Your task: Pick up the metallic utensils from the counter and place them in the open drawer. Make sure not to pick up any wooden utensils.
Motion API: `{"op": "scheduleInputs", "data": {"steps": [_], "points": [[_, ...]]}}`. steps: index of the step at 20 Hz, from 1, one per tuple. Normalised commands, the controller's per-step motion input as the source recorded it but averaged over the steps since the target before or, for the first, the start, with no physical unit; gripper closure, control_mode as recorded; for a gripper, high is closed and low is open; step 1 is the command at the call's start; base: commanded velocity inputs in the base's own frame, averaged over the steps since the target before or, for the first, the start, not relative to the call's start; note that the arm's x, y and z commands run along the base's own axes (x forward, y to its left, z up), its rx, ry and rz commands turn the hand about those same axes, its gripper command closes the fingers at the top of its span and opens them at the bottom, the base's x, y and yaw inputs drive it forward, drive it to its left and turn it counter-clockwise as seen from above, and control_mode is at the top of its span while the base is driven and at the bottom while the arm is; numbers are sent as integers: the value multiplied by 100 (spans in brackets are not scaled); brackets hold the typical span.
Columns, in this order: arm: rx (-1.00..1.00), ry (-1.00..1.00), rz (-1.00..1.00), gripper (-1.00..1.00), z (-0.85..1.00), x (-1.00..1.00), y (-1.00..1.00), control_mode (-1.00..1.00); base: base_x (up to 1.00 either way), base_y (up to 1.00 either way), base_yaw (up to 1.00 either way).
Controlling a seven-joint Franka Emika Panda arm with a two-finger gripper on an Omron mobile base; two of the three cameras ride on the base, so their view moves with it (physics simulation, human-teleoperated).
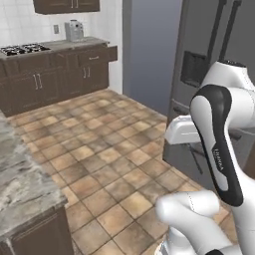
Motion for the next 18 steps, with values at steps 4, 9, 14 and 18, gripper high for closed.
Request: {"op": "scheduleInputs", "data": {"steps": [4,9,14,18], "points": [[0,0,0,100,0,0,0,100,100,-59,38],[0,0,0,100,0,0,0,100,100,-40,47],[0,0,0,100,0,0,0,100,100,-35,30],[0,0,0,100,0,0,0,100,100,-19,12]]}}
